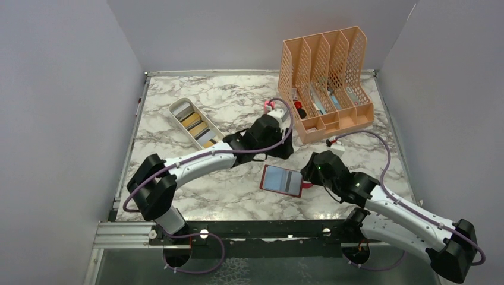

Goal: Put the credit cards into the card holder
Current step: Insert the credit card into the card holder, then pick up the credit card from the storage box.

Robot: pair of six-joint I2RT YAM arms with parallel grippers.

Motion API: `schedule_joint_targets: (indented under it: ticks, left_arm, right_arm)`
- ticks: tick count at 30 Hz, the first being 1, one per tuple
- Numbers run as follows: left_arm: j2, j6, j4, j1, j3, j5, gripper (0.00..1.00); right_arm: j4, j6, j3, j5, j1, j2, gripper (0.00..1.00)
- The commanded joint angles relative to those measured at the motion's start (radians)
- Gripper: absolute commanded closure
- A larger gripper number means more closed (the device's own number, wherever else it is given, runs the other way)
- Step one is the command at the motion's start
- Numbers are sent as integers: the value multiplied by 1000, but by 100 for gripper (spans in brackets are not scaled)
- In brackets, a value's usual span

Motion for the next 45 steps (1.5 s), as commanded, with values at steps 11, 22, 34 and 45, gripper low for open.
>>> schedule_joint_targets:
  ticks: [11,22,34,45]
  left_arm:
    - [-129,936,-233,321,147,-356,30]
    - [-9,1243,-12,702,87,-146,45]
    - [224,1363,45,820,136,-166,49]
    - [278,1441,182,837,97,-263,51]
  right_arm:
    - [49,-166,20,-86,-1,-114,47]
    - [77,-193,37,-108,-1,-82,48]
    - [87,-241,63,-87,-2,-25,48]
    - [86,-253,93,-63,-1,15,48]
